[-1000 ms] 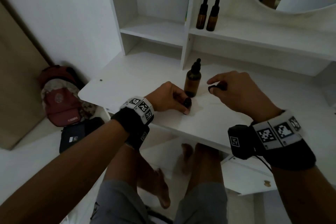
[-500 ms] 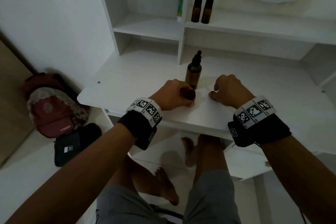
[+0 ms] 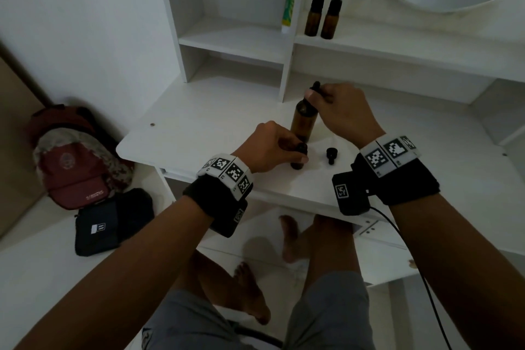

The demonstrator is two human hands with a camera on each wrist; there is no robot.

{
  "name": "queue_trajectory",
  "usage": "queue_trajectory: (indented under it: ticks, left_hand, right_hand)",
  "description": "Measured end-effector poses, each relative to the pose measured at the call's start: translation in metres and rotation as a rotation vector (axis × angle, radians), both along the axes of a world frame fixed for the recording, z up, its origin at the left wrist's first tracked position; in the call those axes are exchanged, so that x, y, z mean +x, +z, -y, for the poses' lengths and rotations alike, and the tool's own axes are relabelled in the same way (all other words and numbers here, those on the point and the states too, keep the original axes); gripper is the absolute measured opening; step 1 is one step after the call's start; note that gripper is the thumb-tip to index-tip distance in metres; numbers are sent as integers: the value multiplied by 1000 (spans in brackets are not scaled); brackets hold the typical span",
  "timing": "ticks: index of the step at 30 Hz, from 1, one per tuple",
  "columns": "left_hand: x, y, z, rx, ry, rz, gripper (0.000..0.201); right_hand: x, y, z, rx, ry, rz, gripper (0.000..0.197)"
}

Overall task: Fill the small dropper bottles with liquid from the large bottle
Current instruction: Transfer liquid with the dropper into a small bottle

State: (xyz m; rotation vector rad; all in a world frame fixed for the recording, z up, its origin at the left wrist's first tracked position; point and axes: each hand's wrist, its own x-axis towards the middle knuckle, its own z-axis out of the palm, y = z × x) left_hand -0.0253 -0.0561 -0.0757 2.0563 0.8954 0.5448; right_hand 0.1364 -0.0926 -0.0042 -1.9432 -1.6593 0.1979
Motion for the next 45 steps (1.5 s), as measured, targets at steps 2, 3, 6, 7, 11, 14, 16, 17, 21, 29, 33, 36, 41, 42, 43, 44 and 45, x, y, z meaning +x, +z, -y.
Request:
queue_trajectory:
  ticks: [2,3,6,7,11,14,16,17,21,29,33,36,41,42,43,44,45]
  left_hand:
    - [0,1,0,-20,3,1,30]
    - [0,1,-1,-29,4,0,30]
    - [0,0,-2,-45,-1,-1,30]
    - [0,1,-3,-47,-3,0,30]
    - [1,0,-3,-41,-5,-3,31]
    - [0,-1,-3,-51,-9,9,31]
    - [1,-1,-2,-54,-10,16,31]
    - [1,-1,-1,-56,-11,20,30]
    - [1,0,-1,-62,-14,26,29]
    - [2,-2,-3,-49,-23,24,32]
    - [1,-1,-3,-51,-25,28,31]
    - [1,-1,-3,-51,-28,31,31]
    - [1,-1,-3,-59,-29,34,31]
    - [1,-1,-3,-61,-30,36,30]
    - [1,-1,-3,-63,-31,39,30]
    - [0,-1,-3,-62,-33,40,30]
    - [0,-2,-3,-61,-35,38,30]
  right_hand:
    - [2,-4,-5,41,-19,-15,43]
    - [2,-5,-6,54,-22,-28,42]
    - [0,-8,-8,78,-8,-75,30]
    - [-1,-9,-9,85,-4,-84,30]
    - [-1,-9,-12,168,-9,-108,34]
    - [-2,-7,-13,247,-7,-118,33]
    - [-2,-6,-14,288,-4,-126,32]
    - [-2,-6,-14,301,-4,-139,32]
    - [-3,-3,-13,316,5,-198,33]
    - [1,-11,-15,343,26,-265,30]
    - [3,-11,-15,357,50,-230,30]
    - [3,-11,-15,360,65,-192,30]
    - [4,-11,-16,385,76,-164,29]
    - [4,-11,-16,375,80,-164,30]
    - [4,-12,-16,366,83,-167,30]
    - [4,-12,-15,366,85,-165,30]
    - [3,-12,-15,374,85,-161,30]
